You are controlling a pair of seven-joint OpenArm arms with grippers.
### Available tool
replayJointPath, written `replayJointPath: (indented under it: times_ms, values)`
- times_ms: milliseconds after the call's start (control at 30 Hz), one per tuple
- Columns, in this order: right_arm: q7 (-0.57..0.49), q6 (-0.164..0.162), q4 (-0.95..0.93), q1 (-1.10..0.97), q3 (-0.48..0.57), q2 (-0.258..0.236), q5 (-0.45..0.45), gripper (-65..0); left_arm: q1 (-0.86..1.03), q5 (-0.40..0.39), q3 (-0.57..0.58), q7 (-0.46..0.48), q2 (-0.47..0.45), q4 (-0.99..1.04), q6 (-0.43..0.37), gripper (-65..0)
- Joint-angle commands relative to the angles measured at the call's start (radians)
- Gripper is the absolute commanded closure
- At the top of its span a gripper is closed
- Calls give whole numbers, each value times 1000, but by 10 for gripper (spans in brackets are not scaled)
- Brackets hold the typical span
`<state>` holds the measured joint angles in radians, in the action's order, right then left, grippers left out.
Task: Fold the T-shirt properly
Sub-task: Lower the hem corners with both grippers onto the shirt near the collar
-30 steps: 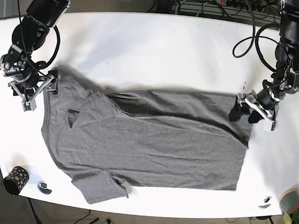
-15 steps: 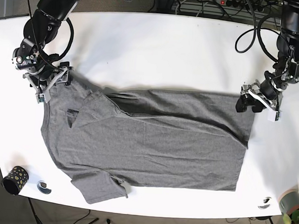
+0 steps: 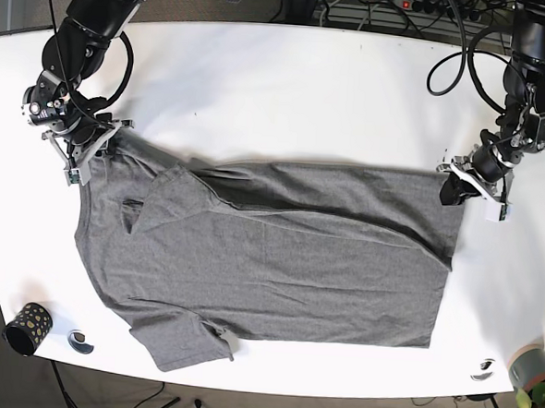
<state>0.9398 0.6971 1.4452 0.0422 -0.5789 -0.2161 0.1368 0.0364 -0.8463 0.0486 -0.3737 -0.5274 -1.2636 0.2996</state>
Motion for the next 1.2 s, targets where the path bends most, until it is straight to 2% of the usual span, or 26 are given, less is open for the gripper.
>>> replayJointPath:
  times_ms: [0,267,367,500,667,867,933,1033,1100,1167]
  values:
    - [-20,1,16,17,-3,-19,11,-17,-11,-12,-6,18,-21,-20,8,-25]
    - [-18,1,21,12,-3,-73,10,-10,13,-11,-14,14,-27,-20,28,-25]
    - [-18,1,19,12,-3,-107,10,-11,21,-11,-14,14,-29,-17,28,-25]
    - [-18,1,18,12,-3,-130,10,-14,41,48,-16,14,-35,-18,28,-26]
    - [-15,1,22,11,-3,-131,10,-14,49,75,-16,14,-35,-29,29,-26]
    - [-15,1,22,11,-3,-125,10,-17,115,77,-72,12,-35,-179,45,-53]
    - [-14,1,22,11,-3,-122,10,-67,136,77,-95,8,-33,-218,43,-135]
    - [-14,1,22,11,-3,-111,11,-206,138,77,-109,-38,-20,-229,36,-253]
    - [-14,1,24,12,-3,-101,11,-306,138,83,-131,-63,10,-229,8,-303]
    - [-14,1,24,14,-3,-99,11,-361,138,84,-149,-75,31,-222,-3,-333]
